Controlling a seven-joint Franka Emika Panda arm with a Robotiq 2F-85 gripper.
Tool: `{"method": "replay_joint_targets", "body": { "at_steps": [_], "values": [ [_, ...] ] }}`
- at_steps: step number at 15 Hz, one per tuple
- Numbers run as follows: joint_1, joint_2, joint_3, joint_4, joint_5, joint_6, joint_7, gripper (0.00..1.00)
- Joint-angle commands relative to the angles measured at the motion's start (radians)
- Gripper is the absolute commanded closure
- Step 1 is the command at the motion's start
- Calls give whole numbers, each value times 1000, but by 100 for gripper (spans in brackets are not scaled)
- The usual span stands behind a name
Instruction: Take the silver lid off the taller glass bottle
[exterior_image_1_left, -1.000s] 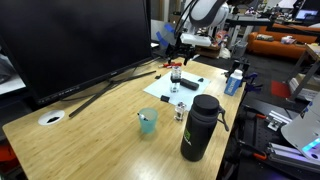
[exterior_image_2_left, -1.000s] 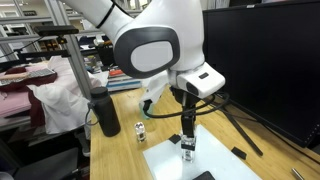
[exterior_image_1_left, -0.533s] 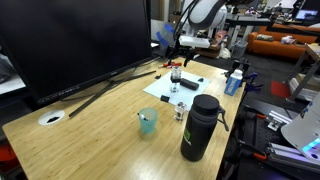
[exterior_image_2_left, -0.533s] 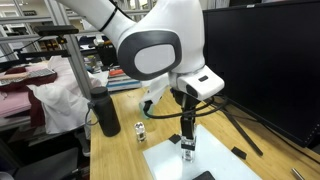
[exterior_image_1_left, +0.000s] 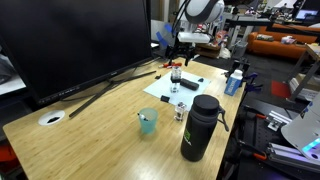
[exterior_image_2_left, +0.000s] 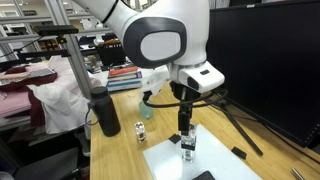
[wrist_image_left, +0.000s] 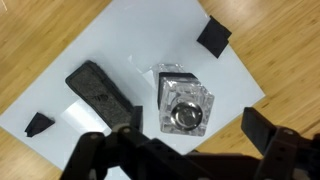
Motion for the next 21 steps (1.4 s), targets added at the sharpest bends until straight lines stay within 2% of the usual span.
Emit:
{"method": "replay_joint_targets", "body": {
  "at_steps": [1, 4, 6, 7, 17, 19, 20, 21],
  "values": [
    [-6, 21, 5, 58, -3, -77, -12, 0],
    [-8, 38, 3, 76, -1, -109, -10, 1],
    [-9, 48, 3, 81, 1, -114, -13, 10],
    [-9, 52, 2, 83, 1, -111, -14, 29],
    [-9, 60, 2, 101, 3, -116, -16, 98],
    [-10, 61, 2, 103, 7, -121, -18, 97],
    [-10, 61, 3, 104, 8, -124, -19, 100],
    [-10, 61, 3, 104, 8, -127, -19, 98]
  ]
}}
